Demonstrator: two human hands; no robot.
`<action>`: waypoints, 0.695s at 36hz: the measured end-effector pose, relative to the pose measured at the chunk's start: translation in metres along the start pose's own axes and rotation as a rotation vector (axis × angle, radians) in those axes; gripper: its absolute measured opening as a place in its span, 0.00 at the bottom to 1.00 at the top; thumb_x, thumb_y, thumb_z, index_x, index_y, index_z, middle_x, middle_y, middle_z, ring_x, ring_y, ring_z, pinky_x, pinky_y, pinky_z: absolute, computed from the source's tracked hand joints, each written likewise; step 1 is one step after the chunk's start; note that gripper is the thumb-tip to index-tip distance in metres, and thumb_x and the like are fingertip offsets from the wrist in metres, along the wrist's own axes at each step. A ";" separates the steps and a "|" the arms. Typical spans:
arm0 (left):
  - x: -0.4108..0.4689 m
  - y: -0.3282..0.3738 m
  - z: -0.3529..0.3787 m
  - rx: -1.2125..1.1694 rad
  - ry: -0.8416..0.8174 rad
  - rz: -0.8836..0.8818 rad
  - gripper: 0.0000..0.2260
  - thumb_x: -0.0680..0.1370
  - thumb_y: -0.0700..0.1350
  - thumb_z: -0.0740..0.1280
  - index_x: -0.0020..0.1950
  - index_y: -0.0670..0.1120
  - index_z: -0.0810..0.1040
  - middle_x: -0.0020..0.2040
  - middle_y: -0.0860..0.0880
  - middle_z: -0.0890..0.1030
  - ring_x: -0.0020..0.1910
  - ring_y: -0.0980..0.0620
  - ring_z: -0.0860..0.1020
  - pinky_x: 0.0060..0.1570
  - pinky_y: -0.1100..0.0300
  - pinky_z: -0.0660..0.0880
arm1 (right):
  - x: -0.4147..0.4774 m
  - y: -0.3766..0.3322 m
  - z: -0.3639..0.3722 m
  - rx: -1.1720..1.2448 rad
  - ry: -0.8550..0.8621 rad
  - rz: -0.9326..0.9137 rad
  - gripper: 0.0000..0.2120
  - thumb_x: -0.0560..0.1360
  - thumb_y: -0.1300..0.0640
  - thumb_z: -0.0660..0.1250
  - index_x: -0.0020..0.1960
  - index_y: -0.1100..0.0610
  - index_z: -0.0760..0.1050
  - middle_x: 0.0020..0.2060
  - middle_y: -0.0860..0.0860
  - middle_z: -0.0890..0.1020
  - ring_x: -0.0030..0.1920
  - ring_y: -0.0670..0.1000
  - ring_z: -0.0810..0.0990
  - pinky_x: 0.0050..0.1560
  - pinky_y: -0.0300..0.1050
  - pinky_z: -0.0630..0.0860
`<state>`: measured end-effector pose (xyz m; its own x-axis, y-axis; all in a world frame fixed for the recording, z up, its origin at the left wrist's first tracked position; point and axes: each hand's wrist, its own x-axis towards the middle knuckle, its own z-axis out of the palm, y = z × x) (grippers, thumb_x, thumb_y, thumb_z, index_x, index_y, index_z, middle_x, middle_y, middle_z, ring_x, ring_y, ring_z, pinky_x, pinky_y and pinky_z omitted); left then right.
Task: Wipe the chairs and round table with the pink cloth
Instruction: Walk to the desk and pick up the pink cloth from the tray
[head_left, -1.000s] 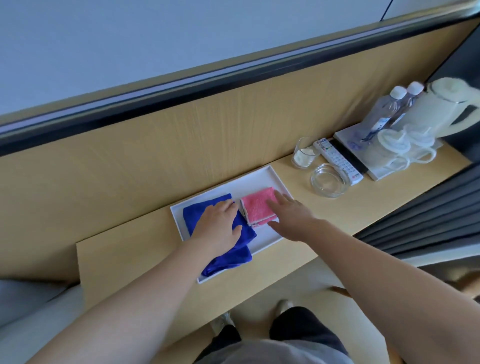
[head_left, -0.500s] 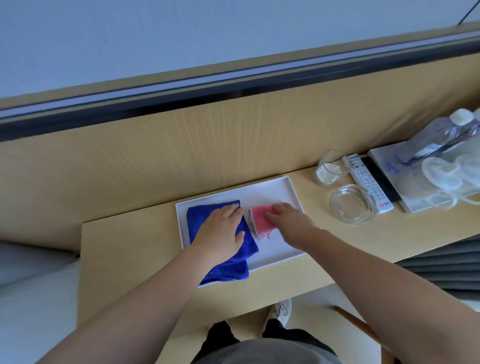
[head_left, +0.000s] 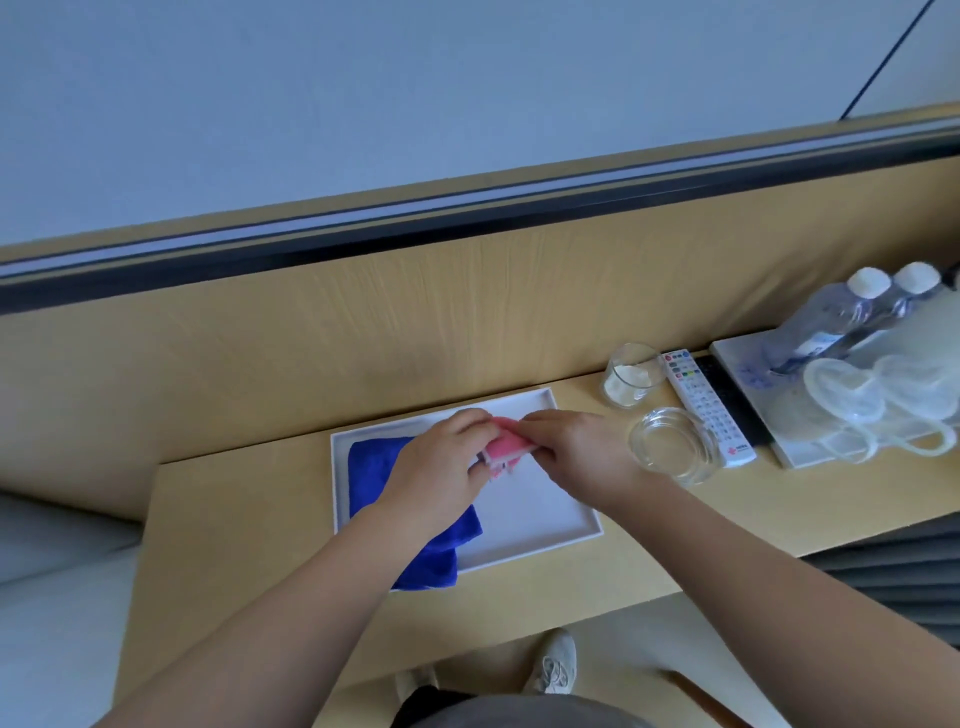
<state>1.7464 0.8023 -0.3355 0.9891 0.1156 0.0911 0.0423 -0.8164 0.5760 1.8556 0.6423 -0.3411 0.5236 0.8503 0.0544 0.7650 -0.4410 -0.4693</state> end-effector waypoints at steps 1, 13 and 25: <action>0.001 0.004 -0.001 -0.010 0.002 0.004 0.11 0.76 0.42 0.66 0.57 0.52 0.79 0.58 0.58 0.76 0.53 0.56 0.74 0.44 0.54 0.75 | -0.004 0.000 -0.004 0.026 0.042 -0.015 0.21 0.75 0.67 0.64 0.63 0.51 0.79 0.41 0.51 0.82 0.41 0.56 0.80 0.35 0.53 0.76; 0.013 0.049 -0.016 -0.036 0.109 0.054 0.08 0.79 0.40 0.64 0.53 0.40 0.81 0.47 0.49 0.80 0.46 0.50 0.77 0.44 0.55 0.73 | -0.034 0.007 -0.045 0.267 0.166 0.093 0.12 0.77 0.62 0.69 0.60 0.57 0.81 0.48 0.54 0.83 0.48 0.54 0.81 0.48 0.42 0.73; 0.031 0.061 -0.035 0.038 0.050 0.353 0.08 0.78 0.43 0.66 0.49 0.41 0.82 0.42 0.48 0.82 0.44 0.47 0.76 0.46 0.56 0.71 | -0.069 -0.023 -0.060 0.206 0.336 0.286 0.09 0.80 0.62 0.61 0.51 0.57 0.80 0.37 0.48 0.80 0.38 0.43 0.74 0.40 0.41 0.69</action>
<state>1.7751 0.7755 -0.2692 0.9357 -0.1505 0.3190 -0.2943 -0.8315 0.4711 1.8239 0.5766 -0.2811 0.8200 0.5484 0.1637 0.5005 -0.5484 -0.6699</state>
